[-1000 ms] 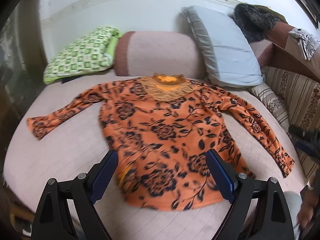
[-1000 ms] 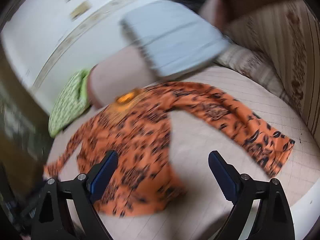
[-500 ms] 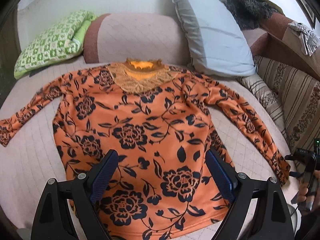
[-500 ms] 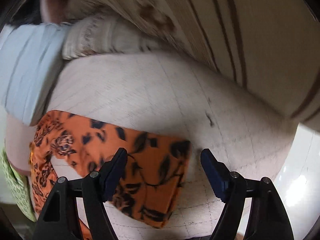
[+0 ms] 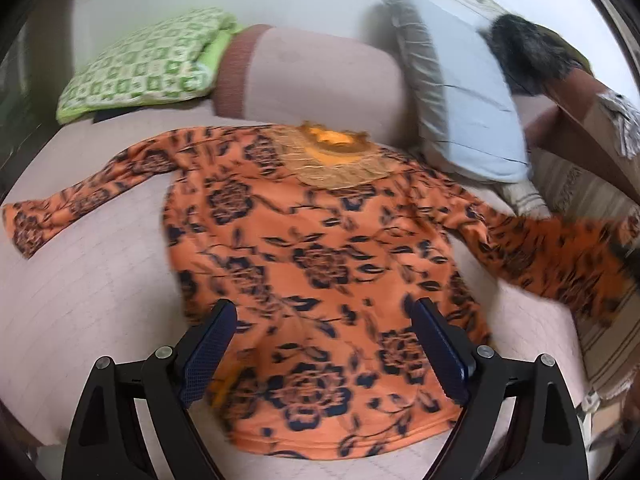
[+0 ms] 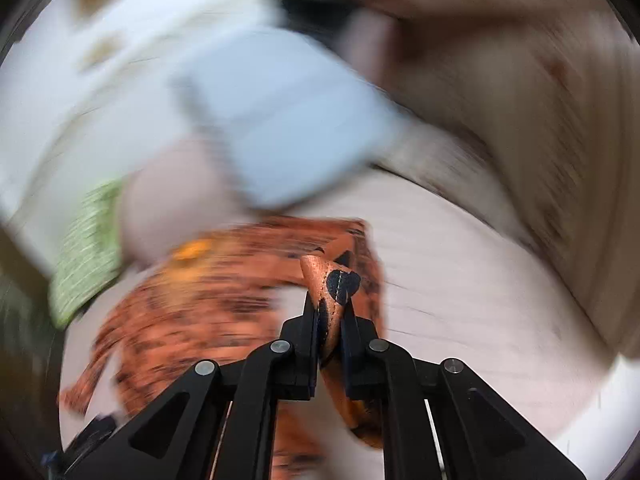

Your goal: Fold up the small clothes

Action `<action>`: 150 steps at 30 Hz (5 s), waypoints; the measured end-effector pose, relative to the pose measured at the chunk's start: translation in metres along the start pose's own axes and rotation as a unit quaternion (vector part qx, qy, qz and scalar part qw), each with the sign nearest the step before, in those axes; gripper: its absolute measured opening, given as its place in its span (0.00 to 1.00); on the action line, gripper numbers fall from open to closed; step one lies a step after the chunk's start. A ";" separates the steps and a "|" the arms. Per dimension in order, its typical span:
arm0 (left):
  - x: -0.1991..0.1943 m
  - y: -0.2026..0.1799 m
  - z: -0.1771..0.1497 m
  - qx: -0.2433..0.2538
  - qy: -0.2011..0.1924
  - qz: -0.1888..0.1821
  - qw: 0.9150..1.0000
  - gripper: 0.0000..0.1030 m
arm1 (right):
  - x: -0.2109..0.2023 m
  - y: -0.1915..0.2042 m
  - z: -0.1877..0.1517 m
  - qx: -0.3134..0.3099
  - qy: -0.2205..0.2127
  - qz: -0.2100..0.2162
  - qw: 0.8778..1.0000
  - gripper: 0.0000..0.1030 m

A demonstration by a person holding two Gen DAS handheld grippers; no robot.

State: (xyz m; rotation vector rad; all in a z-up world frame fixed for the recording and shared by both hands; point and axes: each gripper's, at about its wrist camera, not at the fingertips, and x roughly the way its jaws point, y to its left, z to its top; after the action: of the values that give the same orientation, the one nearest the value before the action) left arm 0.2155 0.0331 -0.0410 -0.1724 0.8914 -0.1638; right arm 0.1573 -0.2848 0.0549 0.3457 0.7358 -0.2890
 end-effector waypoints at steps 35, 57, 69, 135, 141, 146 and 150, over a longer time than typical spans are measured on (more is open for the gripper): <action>0.118 0.044 0.023 -0.001 0.121 -0.043 0.992 0.70 | 0.207 0.148 0.017 -0.083 0.169 0.118 0.975 0.69; 0.080 0.081 0.020 -0.056 0.088 -0.071 0.992 0.82 | 0.280 0.167 0.018 -0.091 0.199 0.047 0.975 0.71; 0.117 0.084 -0.042 0.032 0.175 0.054 0.983 0.73 | 0.336 0.157 0.025 -0.116 0.219 -0.038 0.968 0.58; 0.031 0.469 0.021 -0.449 -0.055 0.110 0.885 0.03 | 0.129 0.330 -0.108 -0.220 0.169 0.292 0.915 0.81; -0.056 0.360 0.079 -0.292 -0.177 0.015 0.940 0.03 | 0.129 0.317 -0.093 -0.192 0.177 0.285 0.922 0.81; -0.060 0.225 0.114 -0.058 -0.148 -0.097 0.982 0.03 | 0.116 0.280 -0.067 -0.163 0.159 0.279 0.933 0.81; -0.020 0.134 0.110 0.080 -0.074 -0.153 0.982 0.03 | 0.119 0.231 -0.047 -0.116 0.149 0.262 0.946 0.81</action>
State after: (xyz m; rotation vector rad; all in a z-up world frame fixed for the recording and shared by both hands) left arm 0.2984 0.1763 0.0130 -0.1691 0.6958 -0.5011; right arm 0.2996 -0.0727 -0.0129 0.3504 0.9342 0.3608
